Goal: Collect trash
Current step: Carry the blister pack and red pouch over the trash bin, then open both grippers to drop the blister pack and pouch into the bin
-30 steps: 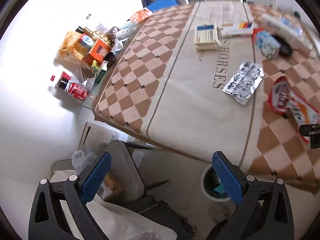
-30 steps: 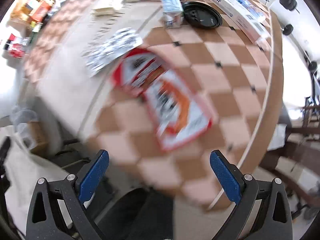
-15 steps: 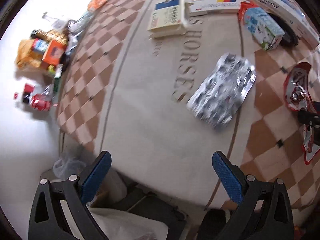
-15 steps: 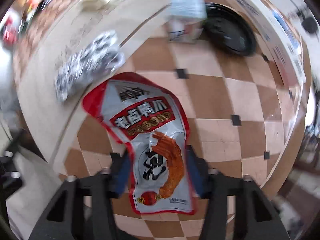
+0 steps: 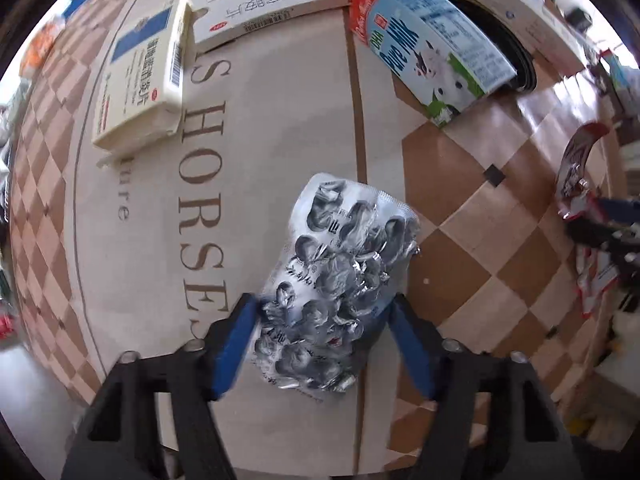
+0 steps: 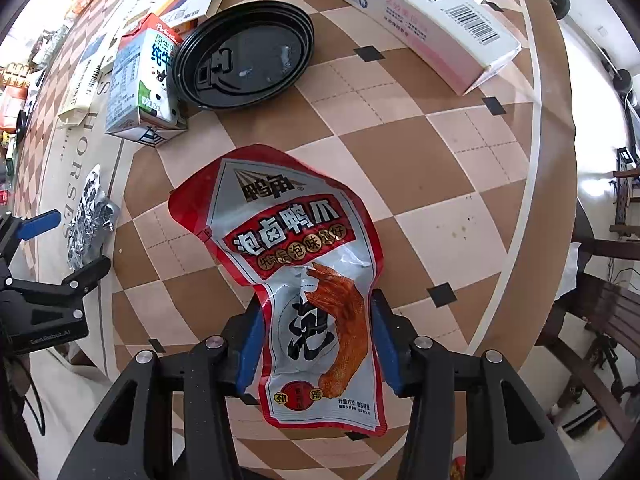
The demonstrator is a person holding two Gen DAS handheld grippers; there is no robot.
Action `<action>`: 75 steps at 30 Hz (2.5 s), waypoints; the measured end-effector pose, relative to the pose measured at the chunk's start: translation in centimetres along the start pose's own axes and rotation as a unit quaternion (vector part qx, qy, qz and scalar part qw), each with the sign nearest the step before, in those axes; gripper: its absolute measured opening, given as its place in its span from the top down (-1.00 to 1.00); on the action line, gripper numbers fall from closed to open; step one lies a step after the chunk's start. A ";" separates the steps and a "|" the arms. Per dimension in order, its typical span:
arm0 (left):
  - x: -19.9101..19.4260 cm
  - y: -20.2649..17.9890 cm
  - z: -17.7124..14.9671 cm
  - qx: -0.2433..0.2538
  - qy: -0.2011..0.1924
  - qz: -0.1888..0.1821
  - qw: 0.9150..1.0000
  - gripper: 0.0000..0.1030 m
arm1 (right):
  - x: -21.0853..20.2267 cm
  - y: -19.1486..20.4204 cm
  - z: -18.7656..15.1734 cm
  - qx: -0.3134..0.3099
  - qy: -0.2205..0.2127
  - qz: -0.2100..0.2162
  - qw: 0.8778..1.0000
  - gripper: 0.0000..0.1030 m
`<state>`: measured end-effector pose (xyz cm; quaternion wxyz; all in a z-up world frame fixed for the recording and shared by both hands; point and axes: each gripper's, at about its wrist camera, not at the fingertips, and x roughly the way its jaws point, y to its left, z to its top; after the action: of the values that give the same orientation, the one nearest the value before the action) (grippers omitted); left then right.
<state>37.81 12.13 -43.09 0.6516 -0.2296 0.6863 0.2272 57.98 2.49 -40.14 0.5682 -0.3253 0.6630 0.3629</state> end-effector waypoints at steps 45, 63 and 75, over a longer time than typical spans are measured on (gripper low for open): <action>-5.0 1.0 -30.6 -0.219 -0.077 -0.042 0.972 0.15 | 1.0 14.3 -27.1 -0.042 -0.024 0.103 0.993 0.13; 24.8 4.8 -31.1 -0.322 0.071 -0.179 0.927 0.14 | 30.8 15.8 -34.7 -0.008 0.107 0.074 0.991 0.13; 33.1 5.3 -29.0 -0.320 0.118 -0.216 0.915 -0.39 | 44.9 14.4 -29.3 0.075 0.146 0.105 0.981 0.01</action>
<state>10.11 -2.04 -74.74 0.4907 -0.5940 0.5823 0.2595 24.33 -15.73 -80.29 0.4471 -0.2599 0.7945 0.3183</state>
